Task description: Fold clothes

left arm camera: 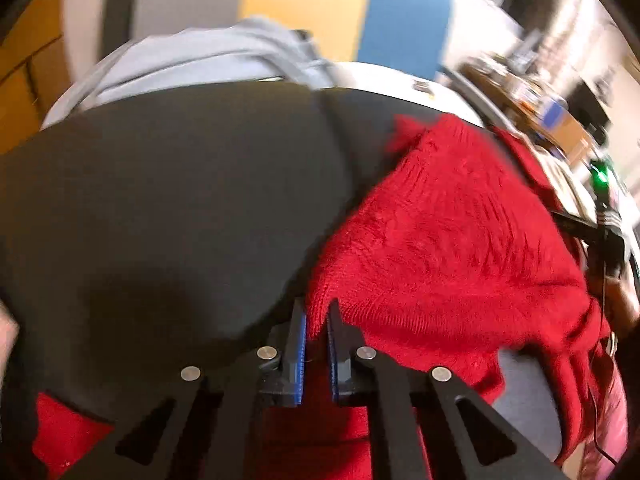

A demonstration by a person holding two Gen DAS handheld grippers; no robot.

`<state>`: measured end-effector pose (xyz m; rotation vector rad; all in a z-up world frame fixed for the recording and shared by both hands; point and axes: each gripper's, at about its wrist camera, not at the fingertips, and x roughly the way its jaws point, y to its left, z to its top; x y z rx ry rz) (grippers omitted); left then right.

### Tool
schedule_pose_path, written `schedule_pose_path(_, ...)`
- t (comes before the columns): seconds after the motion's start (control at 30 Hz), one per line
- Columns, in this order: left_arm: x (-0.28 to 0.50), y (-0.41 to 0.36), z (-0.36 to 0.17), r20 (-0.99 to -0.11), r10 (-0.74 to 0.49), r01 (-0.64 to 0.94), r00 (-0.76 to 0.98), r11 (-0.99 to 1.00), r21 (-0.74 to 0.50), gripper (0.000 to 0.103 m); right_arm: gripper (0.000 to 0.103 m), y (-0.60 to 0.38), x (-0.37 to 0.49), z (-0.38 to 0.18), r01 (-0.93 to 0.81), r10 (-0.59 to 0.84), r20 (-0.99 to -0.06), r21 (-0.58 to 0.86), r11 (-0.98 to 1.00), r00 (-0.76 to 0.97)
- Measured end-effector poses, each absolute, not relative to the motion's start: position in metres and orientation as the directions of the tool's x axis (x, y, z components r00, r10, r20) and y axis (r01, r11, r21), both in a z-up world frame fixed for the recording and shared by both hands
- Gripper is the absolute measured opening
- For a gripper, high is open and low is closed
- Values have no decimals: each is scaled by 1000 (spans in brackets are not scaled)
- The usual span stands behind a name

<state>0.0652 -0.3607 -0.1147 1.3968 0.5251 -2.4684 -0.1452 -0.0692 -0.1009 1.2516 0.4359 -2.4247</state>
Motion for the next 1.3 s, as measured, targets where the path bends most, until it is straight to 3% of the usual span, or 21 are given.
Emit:
schedule_pose_path(0.23,100,-413,-118,-885,-255,549,-388,-836,0,11,66,17,-196,-104,149,-108,-836,31,-988,-539)
schedule_pose_path(0.3,97,-438,-114,-886,-309,608,-345,-793,40,12,83,8,-198,-104,152,-90,-845,10,-988,-527)
schedule_pose_path(0.37,94,-462,-109,-882,-364,664,-300,-743,82,14,91,-2,-195,-103,185,-115,-862,25,-982,-493)
schedule_pose_path(0.43,97,-471,-87,-852,-431,708,-297,-698,107,17,91,-2,-186,-94,239,-197,-865,92,-967,-462)
schedule_pose_path(0.5,109,-473,-63,-833,-420,727,-360,-686,31,20,91,8,-169,-80,285,-285,-850,167,-944,-444)
schedule_pose_path(0.6,123,-456,-39,-795,-298,656,-529,-738,-161,26,91,41,-132,-62,339,-411,-817,283,-897,-405)
schedule_pose_path(0.67,122,-427,-34,-755,-116,498,-645,-814,-301,35,91,52,-115,-72,343,-489,-803,379,-860,-339)
schedule_pose_path(0.73,111,-381,-31,-721,40,300,-692,-892,-338,42,91,79,-81,-77,319,-528,-797,438,-840,-295)
schedule_pose_path(0.9,40,-255,-40,-763,214,-102,-610,-976,-192,47,92,133,-39,-102,254,-579,-777,524,-813,-247)
schedule_pose_path(1.07,-15,-191,-60,-819,367,-239,-441,-928,-287,49,101,134,12,-107,276,-632,-729,570,-774,-265)
schedule_pose_path(1.3,-70,-141,-84,-883,407,-363,-235,-879,-309,49,103,142,17,-115,243,-680,-653,637,-731,-335)
